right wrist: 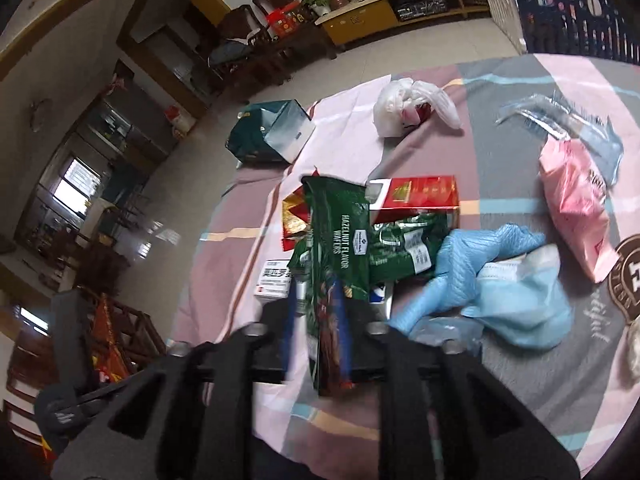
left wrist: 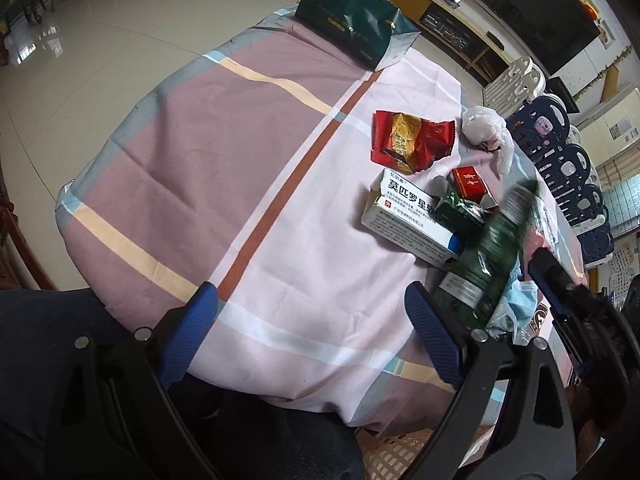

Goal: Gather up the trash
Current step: 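Pass the green wafer bag from the right gripper into the left gripper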

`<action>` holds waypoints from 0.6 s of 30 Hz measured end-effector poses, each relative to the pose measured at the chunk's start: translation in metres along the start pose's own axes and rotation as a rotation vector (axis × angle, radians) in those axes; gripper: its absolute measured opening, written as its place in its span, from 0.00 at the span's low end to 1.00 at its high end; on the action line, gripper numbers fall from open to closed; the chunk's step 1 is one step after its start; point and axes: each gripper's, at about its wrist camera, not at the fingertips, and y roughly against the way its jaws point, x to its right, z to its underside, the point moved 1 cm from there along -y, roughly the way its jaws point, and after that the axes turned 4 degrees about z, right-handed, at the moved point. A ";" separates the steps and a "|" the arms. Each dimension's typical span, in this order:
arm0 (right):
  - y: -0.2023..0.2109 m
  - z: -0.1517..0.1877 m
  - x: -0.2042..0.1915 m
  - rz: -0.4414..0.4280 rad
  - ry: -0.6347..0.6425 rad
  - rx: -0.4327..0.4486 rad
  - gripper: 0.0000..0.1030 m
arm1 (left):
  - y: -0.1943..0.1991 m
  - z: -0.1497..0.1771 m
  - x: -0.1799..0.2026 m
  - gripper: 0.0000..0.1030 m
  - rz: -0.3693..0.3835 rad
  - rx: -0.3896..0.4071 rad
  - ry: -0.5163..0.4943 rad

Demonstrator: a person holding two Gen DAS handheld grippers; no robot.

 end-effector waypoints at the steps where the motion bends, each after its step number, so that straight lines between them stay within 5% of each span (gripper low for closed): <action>1: 0.008 0.000 0.001 -0.010 -0.020 0.031 0.52 | -0.001 0.001 0.001 0.91 0.001 -0.002 -0.004; 4: 0.030 -0.003 0.009 0.034 -0.034 0.103 0.55 | -0.005 0.003 0.004 0.91 0.016 -0.023 -0.020; 6: 0.039 -0.001 0.012 0.145 0.006 0.112 0.55 | -0.008 0.004 0.006 0.91 0.032 -0.040 -0.022; 9: 0.031 0.013 0.014 0.277 0.080 0.059 0.55 | -0.010 0.006 0.007 0.91 0.039 -0.046 -0.025; 15: -0.016 0.049 0.024 0.389 0.143 -0.048 0.55 | -0.011 0.010 0.019 0.91 0.100 -0.059 -0.062; 16: -0.015 0.053 0.023 0.395 0.159 -0.030 0.50 | -0.011 0.011 0.023 0.92 0.116 -0.064 -0.078; 17: -0.012 0.056 0.022 0.387 0.170 -0.018 0.23 | -0.010 0.012 0.030 0.92 0.136 -0.063 -0.103; 18: -0.010 0.058 0.022 0.365 0.162 -0.020 0.20 | -0.010 0.013 0.037 0.93 0.144 -0.057 -0.123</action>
